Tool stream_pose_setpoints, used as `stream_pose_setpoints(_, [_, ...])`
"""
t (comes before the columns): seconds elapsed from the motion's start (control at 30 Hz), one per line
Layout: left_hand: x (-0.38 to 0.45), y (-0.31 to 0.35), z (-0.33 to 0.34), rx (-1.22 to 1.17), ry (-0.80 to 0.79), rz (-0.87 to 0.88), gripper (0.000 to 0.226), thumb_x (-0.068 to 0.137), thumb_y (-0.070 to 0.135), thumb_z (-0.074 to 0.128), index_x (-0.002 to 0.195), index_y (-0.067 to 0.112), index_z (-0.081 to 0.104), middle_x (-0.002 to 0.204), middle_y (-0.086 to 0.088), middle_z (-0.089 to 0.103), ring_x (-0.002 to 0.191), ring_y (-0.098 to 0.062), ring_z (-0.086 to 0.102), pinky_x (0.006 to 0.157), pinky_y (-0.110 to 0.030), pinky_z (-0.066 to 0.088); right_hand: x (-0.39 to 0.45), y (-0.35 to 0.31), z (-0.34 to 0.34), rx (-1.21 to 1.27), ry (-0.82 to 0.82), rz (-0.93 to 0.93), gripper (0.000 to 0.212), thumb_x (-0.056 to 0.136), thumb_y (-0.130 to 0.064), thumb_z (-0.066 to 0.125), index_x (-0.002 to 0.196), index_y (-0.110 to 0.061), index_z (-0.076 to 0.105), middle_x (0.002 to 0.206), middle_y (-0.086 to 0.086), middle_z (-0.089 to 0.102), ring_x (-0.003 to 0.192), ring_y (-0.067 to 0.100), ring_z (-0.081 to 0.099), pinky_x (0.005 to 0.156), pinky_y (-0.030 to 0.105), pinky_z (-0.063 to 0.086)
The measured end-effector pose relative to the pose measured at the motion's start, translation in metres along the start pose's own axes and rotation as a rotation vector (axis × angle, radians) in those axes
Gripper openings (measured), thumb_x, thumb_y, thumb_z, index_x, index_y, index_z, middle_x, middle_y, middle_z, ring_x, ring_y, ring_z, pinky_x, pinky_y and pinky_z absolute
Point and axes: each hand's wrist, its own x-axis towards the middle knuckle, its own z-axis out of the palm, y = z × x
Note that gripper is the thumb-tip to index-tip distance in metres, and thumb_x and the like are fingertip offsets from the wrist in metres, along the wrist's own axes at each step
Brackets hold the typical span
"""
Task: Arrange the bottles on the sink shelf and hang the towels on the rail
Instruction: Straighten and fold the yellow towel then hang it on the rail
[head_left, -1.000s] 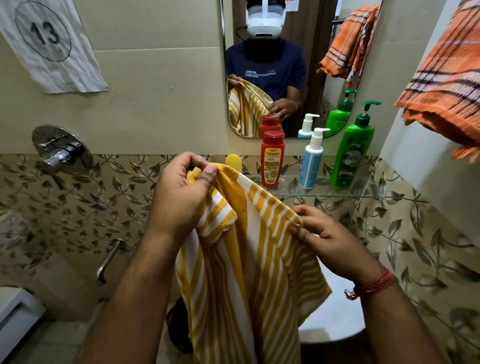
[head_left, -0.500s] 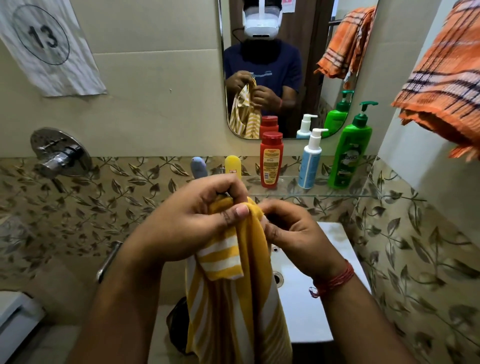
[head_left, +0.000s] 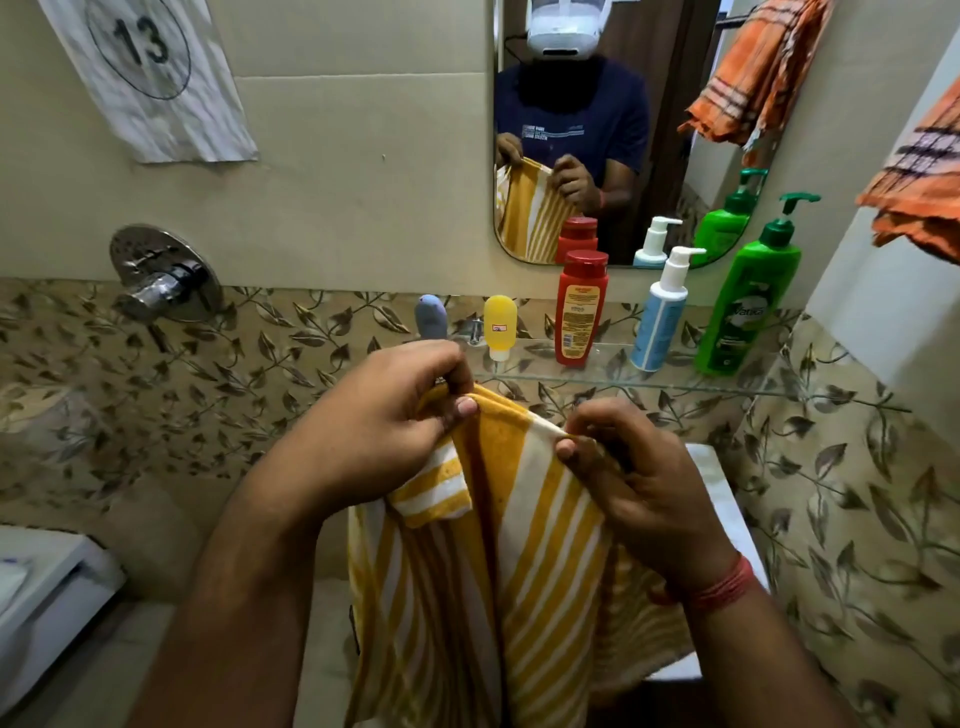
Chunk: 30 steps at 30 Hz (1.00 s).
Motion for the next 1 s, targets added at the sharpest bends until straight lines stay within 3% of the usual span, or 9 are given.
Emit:
stream_pose_setpoints(0.17, [0.001,-0.005,-0.001,0.122,0.160,-0.084,0.016,0.093,0.016,0.066,0.084,0.026,0.057,0.088,0.010,0.059,0.083,-0.009,0.054,0.068,-0.036,0.048,-0.008,0.010,-0.030,0.279,-0.334,0.370,0.015,0.089,-0.028,0.068,0.103,-0.030,0.062,0.098,-0.005,0.068,0.094,0.014,0.068,0.079,0.032,0.056])
stream_pose_setpoints(0.33, [0.003,-0.012,0.002,0.218,0.212,-0.196,0.016,0.093,0.019,0.066,0.083,0.027,0.056,0.089,0.012,0.057,0.084,-0.009,0.054,0.071,-0.038,0.049,-0.016,0.022,-0.056,0.057,-0.541,0.446,0.013,0.090,-0.041,0.061,0.097,-0.030,0.064,0.096,-0.003,0.064,0.095,0.021,0.063,0.087,0.051,0.051])
stream_pose_setpoints(0.4, [0.001,-0.013,0.000,0.257,0.151,-0.215,0.014,0.094,0.023,0.066,0.085,0.028,0.056,0.090,0.013,0.058,0.087,-0.011,0.056,0.070,-0.035,0.047,-0.014,0.013,-0.059,0.031,-0.489,0.410,0.016,0.089,-0.040,0.056,0.097,-0.029,0.064,0.093,-0.002,0.063,0.092,0.021,0.062,0.085,0.052,0.050])
stream_pose_setpoints(0.47, [0.001,-0.009,-0.004,0.128,0.075,-0.218,0.012,0.091,0.033,0.069,0.097,0.031,0.059,0.101,0.013,0.062,0.097,-0.008,0.059,0.075,-0.031,0.049,-0.008,-0.003,-0.054,-0.026,-0.393,0.309,0.017,0.090,-0.032,0.053,0.103,-0.024,0.062,0.093,-0.007,0.061,0.091,0.009,0.060,0.083,0.034,0.051])
stream_pose_setpoints(0.53, [0.002,0.004,-0.004,-0.151,-0.032,-0.170,0.044,0.079,0.046,0.072,0.120,0.037,0.057,0.122,0.018,0.064,0.116,0.000,0.059,0.090,-0.026,0.052,0.002,-0.022,-0.042,-0.166,-0.337,0.125,0.015,0.091,-0.022,0.052,0.104,-0.020,0.059,0.094,-0.013,0.055,0.090,0.001,0.054,0.076,0.016,0.044])
stream_pose_setpoints(0.63, [0.008,0.023,0.014,-0.302,-0.173,-0.032,0.076,0.072,0.045,0.076,0.141,0.041,0.045,0.141,0.023,0.054,0.131,0.008,0.048,0.106,-0.023,0.045,0.016,-0.041,-0.027,-0.296,-0.320,-0.020,0.016,0.091,-0.021,0.048,0.105,-0.030,0.049,0.101,-0.020,0.042,0.091,-0.001,0.048,0.075,0.015,0.042])
stream_pose_setpoints(0.73, [0.015,0.026,0.036,-0.259,-0.213,0.018,0.061,0.080,0.030,0.078,0.133,0.041,0.050,0.128,0.020,0.061,0.120,0.010,0.055,0.099,-0.015,0.047,0.022,-0.045,-0.023,-0.334,-0.245,-0.064,0.022,0.087,-0.018,0.058,0.099,-0.032,0.048,0.101,-0.020,0.041,0.089,0.001,0.047,0.072,0.014,0.041])
stream_pose_setpoints(0.87, [0.015,0.015,0.044,-0.314,-0.165,0.040,0.031,0.086,0.023,0.075,0.115,0.023,0.064,0.115,0.011,0.069,0.109,-0.005,0.065,0.093,-0.035,0.056,0.016,-0.042,-0.024,-0.331,-0.143,-0.072,0.018,0.085,-0.007,0.070,0.090,-0.016,0.055,0.088,-0.007,0.051,0.078,0.005,0.048,0.065,0.016,0.041])
stream_pose_setpoints(1.0, [0.016,0.014,0.045,-0.469,-0.136,0.093,0.018,0.087,0.017,0.076,0.091,0.023,0.060,0.123,0.006,0.068,0.115,-0.013,0.065,0.091,-0.037,0.058,0.014,-0.038,-0.025,-0.310,-0.067,-0.084,0.016,0.085,-0.008,0.073,0.089,-0.014,0.059,0.083,-0.011,0.052,0.077,-0.001,0.050,0.065,0.008,0.037])
